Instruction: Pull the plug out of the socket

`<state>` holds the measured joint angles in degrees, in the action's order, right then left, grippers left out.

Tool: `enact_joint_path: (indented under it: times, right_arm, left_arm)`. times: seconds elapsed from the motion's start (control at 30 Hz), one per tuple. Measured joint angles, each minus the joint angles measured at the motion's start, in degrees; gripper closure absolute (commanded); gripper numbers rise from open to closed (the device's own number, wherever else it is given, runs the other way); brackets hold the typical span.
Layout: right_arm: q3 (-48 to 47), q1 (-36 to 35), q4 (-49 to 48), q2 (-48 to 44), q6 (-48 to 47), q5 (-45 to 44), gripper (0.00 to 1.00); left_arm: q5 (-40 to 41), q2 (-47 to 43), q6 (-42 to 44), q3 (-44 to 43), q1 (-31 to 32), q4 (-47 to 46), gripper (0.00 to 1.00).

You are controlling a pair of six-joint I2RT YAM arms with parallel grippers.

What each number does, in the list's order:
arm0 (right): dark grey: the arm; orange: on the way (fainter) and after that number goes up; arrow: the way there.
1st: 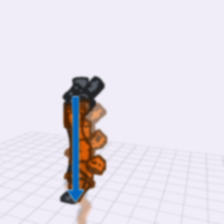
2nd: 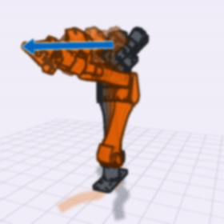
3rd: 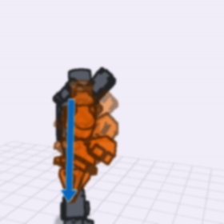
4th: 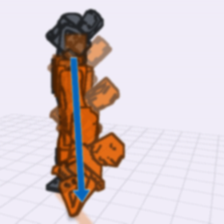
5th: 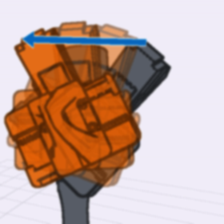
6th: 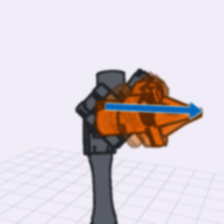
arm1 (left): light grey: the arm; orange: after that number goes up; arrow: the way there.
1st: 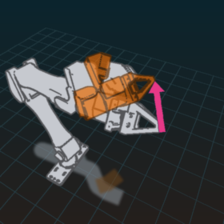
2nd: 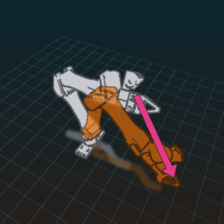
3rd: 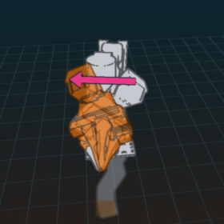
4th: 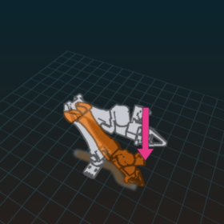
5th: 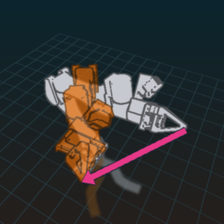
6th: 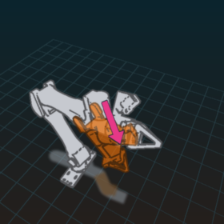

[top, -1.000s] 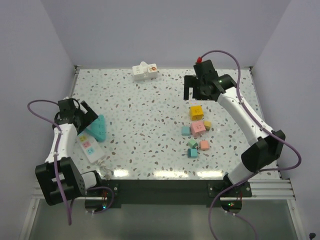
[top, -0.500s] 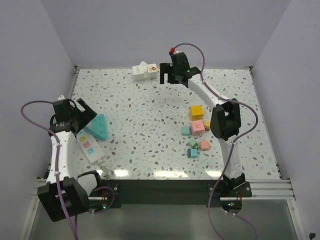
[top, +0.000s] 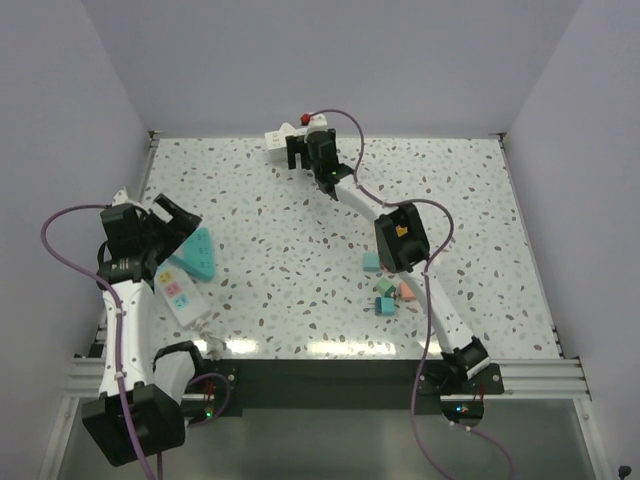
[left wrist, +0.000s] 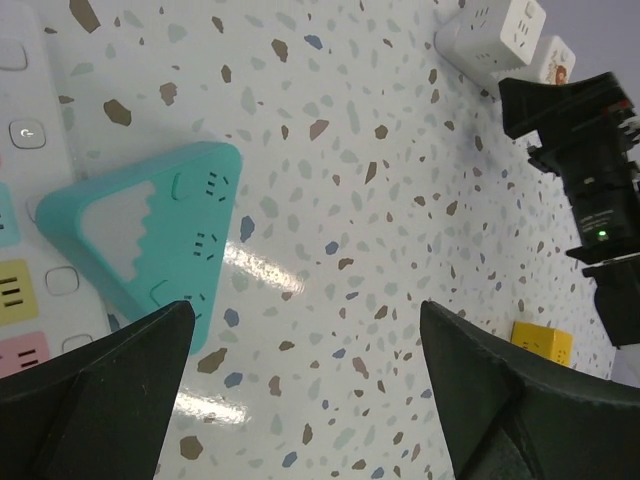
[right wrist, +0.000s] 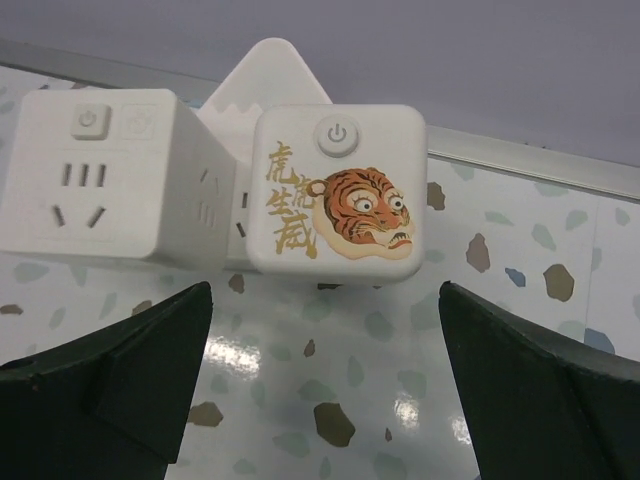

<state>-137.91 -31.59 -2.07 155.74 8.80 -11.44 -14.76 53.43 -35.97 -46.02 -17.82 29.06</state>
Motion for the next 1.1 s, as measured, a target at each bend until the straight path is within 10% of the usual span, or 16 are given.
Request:
enact_joint_path:
  times: [0.6, 1.1]
  right_arm:
    - [-4.28, 0.2, -11.5, 7.43, 0.81, -6.95, 0.11]
    - [-2.56, 1.01, -16.68, 7.32, 2.91, -3.41, 0.95]
  left_arm:
    - [-0.13, 0.96, -3.04, 1.16, 0.0, -2.62, 0.0]
    - [-0.76, 1.62, -3.02, 2.75, 0.0, -2.8, 0.0]
